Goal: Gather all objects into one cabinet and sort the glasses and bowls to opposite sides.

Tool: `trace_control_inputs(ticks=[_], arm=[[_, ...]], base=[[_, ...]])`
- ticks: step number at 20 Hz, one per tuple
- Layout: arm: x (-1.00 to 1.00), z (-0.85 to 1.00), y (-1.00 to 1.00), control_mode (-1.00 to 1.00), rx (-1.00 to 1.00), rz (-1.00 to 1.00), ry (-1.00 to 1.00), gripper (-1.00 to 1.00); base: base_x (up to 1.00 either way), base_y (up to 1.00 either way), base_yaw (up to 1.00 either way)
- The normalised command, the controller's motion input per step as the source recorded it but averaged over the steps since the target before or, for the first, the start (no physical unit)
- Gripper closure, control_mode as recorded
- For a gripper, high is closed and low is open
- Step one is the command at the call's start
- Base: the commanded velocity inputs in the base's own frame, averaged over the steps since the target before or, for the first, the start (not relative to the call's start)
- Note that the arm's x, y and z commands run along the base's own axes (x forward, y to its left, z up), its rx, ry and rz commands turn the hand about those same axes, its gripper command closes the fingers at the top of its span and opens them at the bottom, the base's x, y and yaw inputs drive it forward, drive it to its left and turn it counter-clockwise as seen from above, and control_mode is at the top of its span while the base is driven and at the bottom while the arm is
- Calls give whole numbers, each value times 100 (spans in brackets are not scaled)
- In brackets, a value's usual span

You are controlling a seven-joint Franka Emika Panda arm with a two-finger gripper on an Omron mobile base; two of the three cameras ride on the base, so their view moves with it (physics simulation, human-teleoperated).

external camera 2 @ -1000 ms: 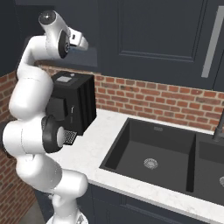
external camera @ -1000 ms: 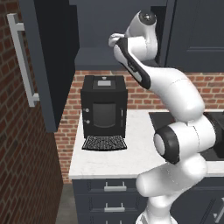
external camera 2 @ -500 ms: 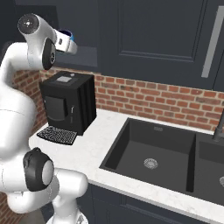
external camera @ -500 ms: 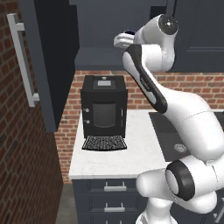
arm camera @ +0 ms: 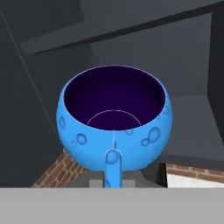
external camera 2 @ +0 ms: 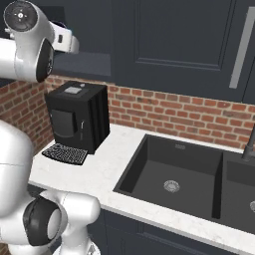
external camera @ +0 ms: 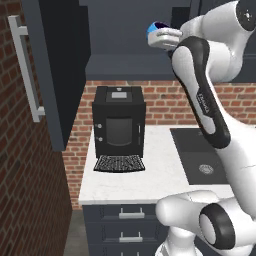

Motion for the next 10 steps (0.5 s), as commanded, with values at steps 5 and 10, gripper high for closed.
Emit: trace_control_inputs(ticks=[5, 10], arm=[[-100, 33, -58, -100, -1, 21, 0, 100], [-100, 22, -59, -100, -1, 15, 0, 100]], base=[[0, 0, 0], [0, 0, 0]])
